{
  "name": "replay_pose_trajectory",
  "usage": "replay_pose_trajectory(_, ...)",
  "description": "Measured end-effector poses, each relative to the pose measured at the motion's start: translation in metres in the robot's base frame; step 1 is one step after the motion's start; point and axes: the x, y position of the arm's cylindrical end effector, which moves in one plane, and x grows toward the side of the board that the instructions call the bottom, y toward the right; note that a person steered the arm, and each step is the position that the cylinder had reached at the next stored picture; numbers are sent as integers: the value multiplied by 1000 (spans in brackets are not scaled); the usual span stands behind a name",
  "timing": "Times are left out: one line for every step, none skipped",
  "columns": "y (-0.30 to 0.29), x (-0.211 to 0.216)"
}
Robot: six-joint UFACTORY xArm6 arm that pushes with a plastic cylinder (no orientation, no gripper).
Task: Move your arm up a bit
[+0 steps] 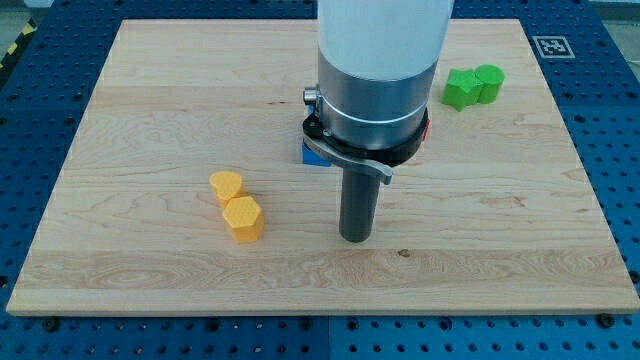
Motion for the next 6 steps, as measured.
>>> replay_pose_trajectory(0,0)
replay_pose_trajectory(-2,0)
replay_pose_trajectory(-5,0)
replay_pose_trajectory(-6,-1)
replay_pose_trajectory(-6,-7)
replay_pose_trajectory(-6,-14)
